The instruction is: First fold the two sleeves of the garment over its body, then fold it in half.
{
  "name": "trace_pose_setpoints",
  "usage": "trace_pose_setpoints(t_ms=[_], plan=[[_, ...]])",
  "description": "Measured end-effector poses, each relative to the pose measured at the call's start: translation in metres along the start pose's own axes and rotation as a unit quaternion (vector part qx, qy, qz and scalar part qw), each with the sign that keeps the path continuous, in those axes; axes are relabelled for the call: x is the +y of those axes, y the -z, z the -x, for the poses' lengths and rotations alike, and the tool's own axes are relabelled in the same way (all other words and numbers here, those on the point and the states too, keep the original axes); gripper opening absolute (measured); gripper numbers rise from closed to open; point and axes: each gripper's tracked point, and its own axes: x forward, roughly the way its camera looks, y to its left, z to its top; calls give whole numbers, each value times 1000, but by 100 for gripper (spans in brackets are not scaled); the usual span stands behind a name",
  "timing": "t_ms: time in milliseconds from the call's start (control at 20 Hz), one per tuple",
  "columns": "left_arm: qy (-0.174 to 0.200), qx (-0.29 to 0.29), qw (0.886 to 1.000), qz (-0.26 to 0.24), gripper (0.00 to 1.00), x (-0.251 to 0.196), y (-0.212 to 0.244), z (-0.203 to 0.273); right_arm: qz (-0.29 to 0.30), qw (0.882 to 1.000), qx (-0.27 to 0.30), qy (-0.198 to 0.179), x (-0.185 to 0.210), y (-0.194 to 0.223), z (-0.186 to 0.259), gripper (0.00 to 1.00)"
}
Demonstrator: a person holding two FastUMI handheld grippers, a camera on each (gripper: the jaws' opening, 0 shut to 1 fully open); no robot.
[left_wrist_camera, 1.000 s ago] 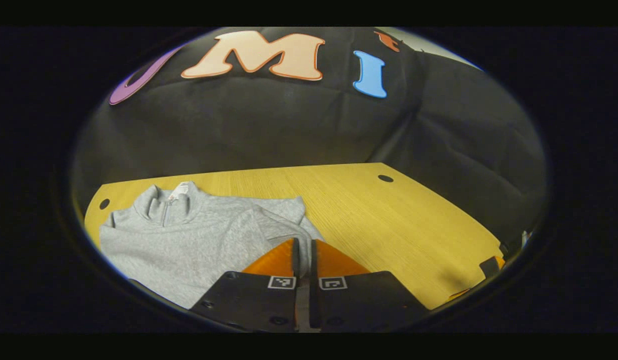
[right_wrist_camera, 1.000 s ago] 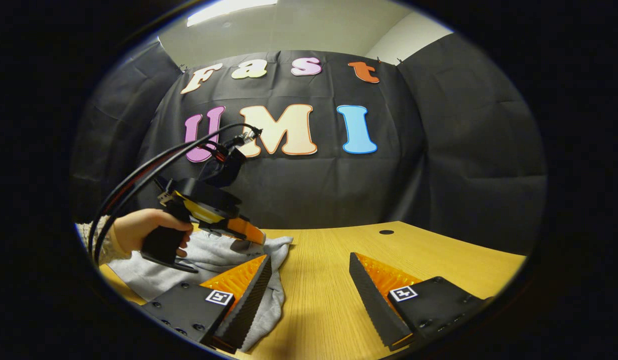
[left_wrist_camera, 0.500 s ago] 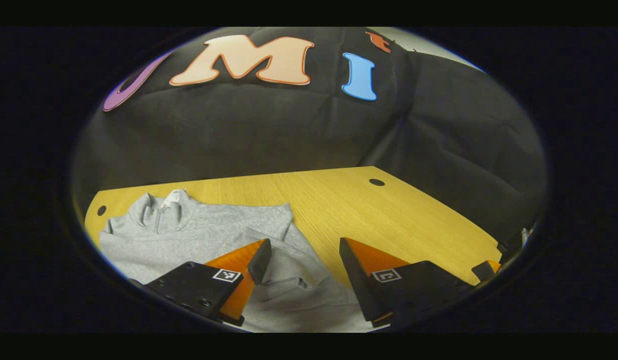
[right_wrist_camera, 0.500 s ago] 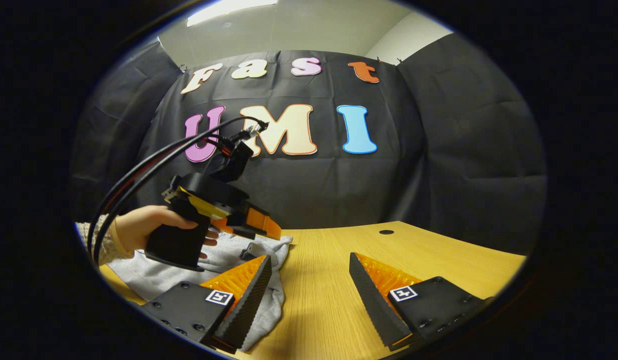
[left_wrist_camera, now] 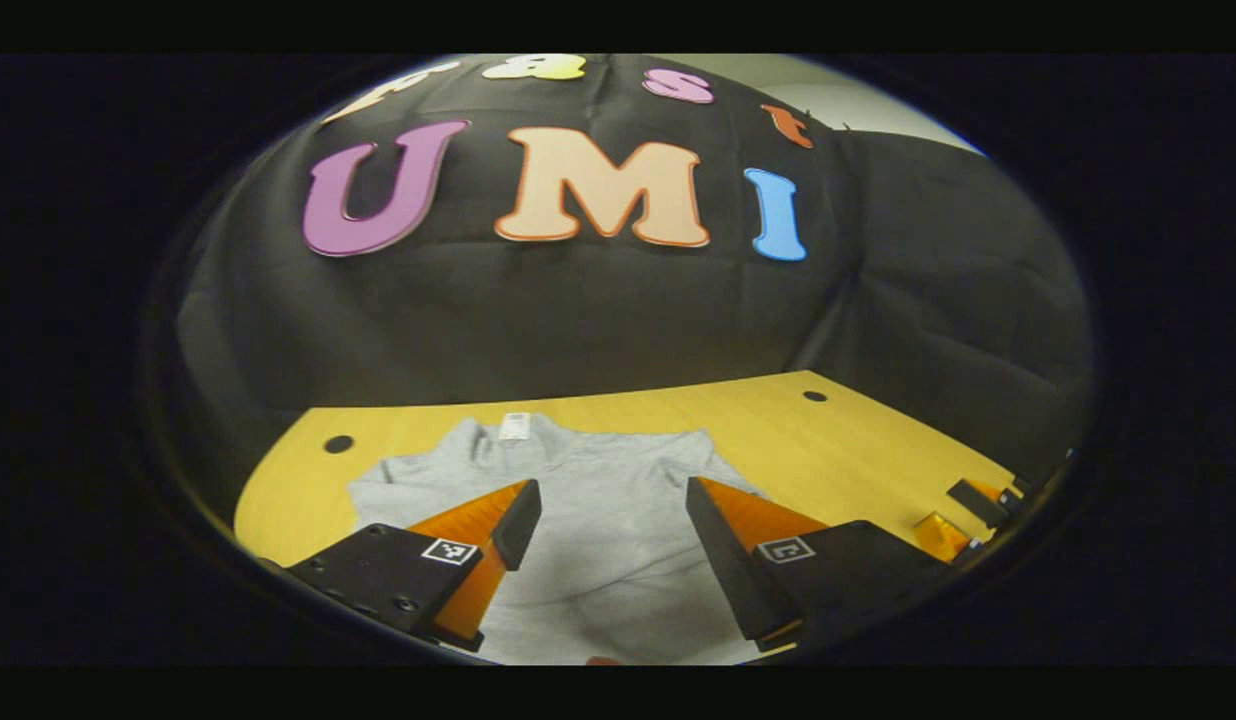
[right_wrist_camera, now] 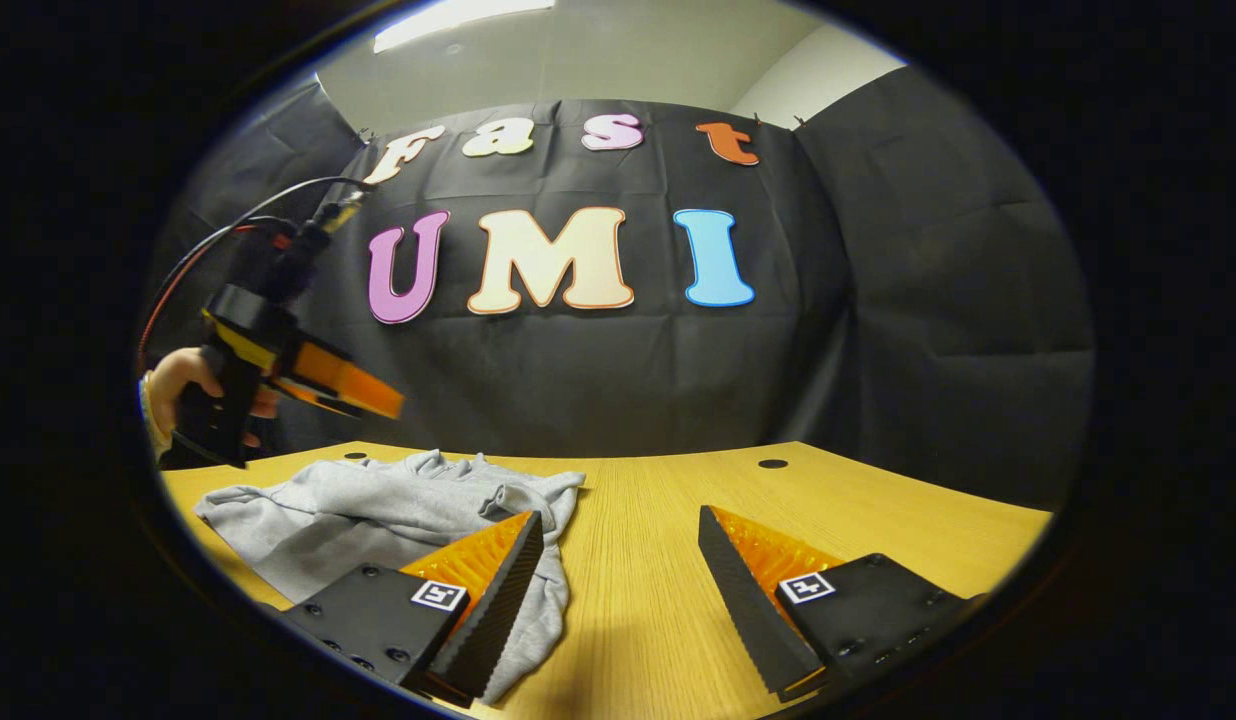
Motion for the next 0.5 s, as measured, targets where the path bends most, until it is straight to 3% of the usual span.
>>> trace_pose_setpoints(t_ms=[50,300,500], plan=[[-15,-5,1000,-9,87,16,1,16,1,1000,7,-5,3,2,0,94],[-58,-1,998,-13,97,75,26,87,1,998,40,-55,33,-1,7,97],[-78,30,997,-5,97,103,64,129,20,990,102,-99,57,9,23,97]])
